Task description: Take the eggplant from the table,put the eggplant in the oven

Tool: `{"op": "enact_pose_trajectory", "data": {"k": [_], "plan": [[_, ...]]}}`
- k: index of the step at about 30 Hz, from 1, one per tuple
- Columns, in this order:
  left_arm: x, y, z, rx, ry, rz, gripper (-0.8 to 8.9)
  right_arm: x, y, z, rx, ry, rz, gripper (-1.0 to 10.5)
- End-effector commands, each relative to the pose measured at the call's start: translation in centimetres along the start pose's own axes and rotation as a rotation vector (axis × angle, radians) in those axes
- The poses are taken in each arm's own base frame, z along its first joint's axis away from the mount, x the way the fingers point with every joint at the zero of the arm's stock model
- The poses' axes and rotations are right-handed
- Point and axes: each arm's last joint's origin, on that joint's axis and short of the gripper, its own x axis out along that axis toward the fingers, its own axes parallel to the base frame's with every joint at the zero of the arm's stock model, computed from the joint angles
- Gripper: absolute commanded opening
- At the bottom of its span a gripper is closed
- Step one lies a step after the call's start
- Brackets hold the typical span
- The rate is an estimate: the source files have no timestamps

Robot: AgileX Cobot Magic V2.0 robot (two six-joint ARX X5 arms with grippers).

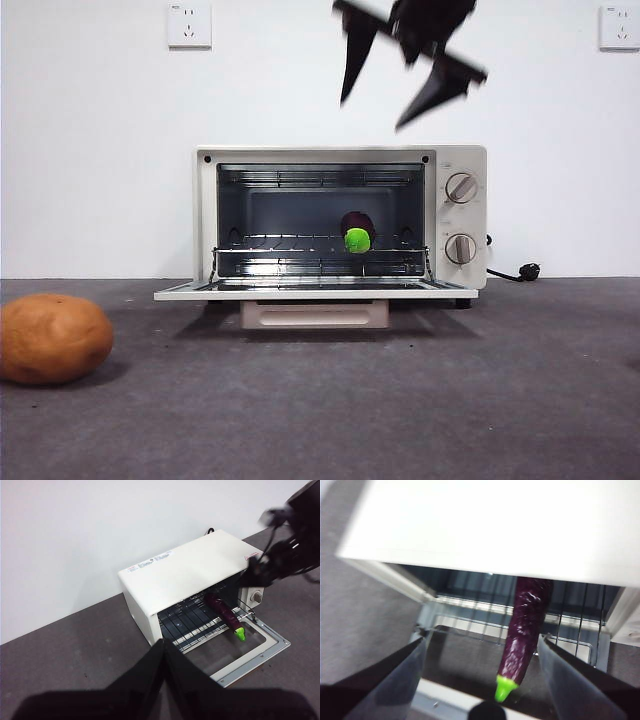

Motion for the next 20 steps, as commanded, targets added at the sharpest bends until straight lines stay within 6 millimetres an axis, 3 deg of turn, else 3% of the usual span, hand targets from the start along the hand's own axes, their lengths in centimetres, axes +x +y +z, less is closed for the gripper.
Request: {"op": "enact_pose_trajectory", "data": {"k": [1, 7, 12, 15, 20], "plan": [[0.1, 0.0, 0.0, 0.014, -0.003, -0.001, -0.06, -3.5, 0.7, 0.5, -0.051, -0.054, 0.019, 3.8], [0.1, -0.1, 0.0, 0.015, -0.003, -0.007, -0.06, -12.6, 2.0, 0.5, -0.098, -0.195, 0.062, 3.8], [0.2, -0.2, 0.0, 0.019, -0.004, -0.019, -0.06, -19.9, 2.7, -0.9, -0.141, -0.312, 0.090, 3.8], [0.2, -0.2, 0.0, 0.019, -0.004, -0.019, -0.06, -23.6, 2.9, -2.2, -0.158, -0.360, 0.099, 3.8], [0.2, -0.2, 0.0, 0.019, -0.004, -0.019, -0.06, -28.1, 2.9, -4.3, -0.199, -0.424, 0.093, 3.8]]}}
